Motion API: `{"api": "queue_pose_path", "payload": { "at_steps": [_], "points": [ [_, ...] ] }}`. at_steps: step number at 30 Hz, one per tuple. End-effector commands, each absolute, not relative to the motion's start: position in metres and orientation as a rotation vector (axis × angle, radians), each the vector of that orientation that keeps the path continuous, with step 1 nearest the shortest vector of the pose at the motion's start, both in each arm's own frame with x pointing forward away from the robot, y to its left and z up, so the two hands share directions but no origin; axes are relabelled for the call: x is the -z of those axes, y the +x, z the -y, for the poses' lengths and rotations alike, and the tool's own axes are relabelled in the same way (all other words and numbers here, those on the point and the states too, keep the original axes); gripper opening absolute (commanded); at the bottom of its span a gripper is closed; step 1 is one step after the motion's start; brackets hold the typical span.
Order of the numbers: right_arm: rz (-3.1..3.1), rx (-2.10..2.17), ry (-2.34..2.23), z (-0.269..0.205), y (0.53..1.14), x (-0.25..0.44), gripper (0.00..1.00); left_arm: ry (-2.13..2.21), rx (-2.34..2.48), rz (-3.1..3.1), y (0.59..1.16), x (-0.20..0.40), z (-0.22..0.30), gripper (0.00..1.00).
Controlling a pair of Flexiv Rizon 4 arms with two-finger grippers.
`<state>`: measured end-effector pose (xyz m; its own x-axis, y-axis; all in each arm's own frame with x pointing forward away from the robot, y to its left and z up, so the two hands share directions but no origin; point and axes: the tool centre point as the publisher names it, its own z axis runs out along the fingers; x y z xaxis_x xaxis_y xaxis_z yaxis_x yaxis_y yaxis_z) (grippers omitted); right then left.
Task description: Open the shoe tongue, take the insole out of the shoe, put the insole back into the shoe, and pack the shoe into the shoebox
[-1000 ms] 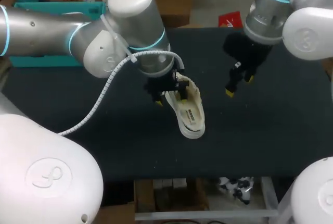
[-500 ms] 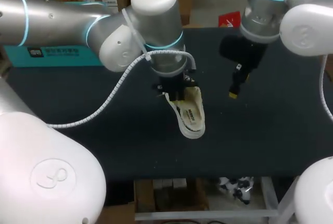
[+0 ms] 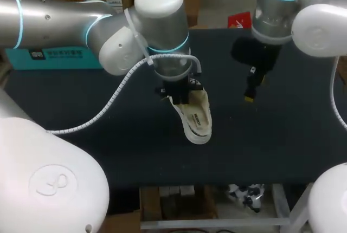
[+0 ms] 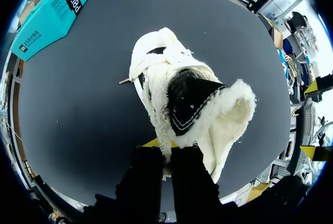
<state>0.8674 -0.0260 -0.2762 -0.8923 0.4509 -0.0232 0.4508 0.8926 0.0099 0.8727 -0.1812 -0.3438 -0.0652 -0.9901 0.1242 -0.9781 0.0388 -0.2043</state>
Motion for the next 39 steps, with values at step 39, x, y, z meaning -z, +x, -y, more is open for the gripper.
{"api": "queue_pose_path", "payload": {
  "at_steps": [39],
  "points": [
    [-2.869,-0.060,-0.414,0.075,0.863,0.195,1.00,-0.716,0.460,-2.542,0.982,0.176,0.068,0.00]
  ]
}}
